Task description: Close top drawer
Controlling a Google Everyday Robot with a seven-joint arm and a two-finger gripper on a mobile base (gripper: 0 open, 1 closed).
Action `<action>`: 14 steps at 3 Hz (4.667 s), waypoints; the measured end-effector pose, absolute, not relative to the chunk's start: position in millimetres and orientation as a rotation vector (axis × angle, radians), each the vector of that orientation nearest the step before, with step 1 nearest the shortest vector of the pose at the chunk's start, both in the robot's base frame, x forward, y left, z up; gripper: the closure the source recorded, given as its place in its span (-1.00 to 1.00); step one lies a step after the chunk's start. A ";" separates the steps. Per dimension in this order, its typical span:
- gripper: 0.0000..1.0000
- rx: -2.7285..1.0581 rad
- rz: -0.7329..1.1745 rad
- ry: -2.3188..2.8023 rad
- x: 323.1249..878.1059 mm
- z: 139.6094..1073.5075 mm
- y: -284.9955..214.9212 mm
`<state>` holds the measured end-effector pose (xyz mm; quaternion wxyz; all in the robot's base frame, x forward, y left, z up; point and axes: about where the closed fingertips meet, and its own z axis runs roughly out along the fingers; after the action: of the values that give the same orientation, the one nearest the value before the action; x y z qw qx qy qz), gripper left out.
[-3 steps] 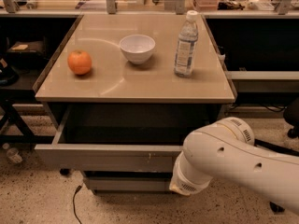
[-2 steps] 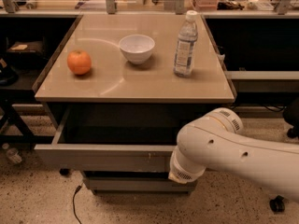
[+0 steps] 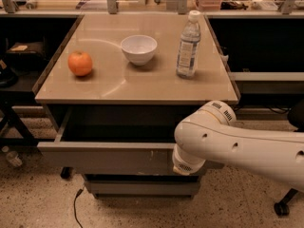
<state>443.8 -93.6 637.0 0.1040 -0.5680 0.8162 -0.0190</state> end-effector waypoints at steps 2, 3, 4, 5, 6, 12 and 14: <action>0.18 -1.675 -0.056 2.407 443.8 637.0 -93.6; -0.28 -1.675 -0.056 2.407 443.8 637.0 -93.6; -0.76 -1.675 -0.056 2.407 443.8 637.0 -93.6; -1.00 -1.675 -0.056 2.407 443.8 637.0 -93.6; -1.00 -1.675 -0.056 2.407 443.8 637.1 -93.6; 1.00 -1.502 -0.190 2.447 498.1 643.0 -111.5; 0.65 -1.480 -0.237 2.423 517.9 654.5 -112.3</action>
Offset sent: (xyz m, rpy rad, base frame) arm 0.0000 0.0000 0.0000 0.0000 0.0000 0.0000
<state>517.9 -112.3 654.5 0.1457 -0.5138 0.8414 -0.0823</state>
